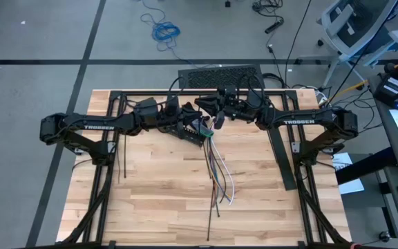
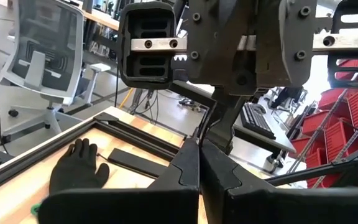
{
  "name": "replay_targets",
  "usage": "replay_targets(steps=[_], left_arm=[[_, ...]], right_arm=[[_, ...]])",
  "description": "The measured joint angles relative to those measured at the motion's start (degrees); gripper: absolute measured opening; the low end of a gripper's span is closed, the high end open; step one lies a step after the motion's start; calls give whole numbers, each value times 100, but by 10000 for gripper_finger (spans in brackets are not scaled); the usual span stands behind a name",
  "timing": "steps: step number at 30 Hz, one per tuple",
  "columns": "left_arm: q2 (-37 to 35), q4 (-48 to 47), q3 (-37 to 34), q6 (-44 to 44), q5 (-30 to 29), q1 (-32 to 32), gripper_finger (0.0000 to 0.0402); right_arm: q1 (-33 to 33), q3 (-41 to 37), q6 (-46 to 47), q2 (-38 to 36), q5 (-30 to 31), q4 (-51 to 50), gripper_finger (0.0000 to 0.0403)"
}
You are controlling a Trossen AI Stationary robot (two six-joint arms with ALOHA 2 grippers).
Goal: Ziptie cables
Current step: Insert the black zip tie into the lock head
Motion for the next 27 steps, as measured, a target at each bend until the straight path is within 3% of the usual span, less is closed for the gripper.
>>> replay_targets(steps=[11, 27], left_arm=[[-2, -121, 0, -304, 168, 0, 1], [-138, -238, 2, -752, 458, -59, 0]], right_arm=[[2, 0, -31, 0, -12, -12, 115], [2, 0, -40, 0, -49, -1, 99]])
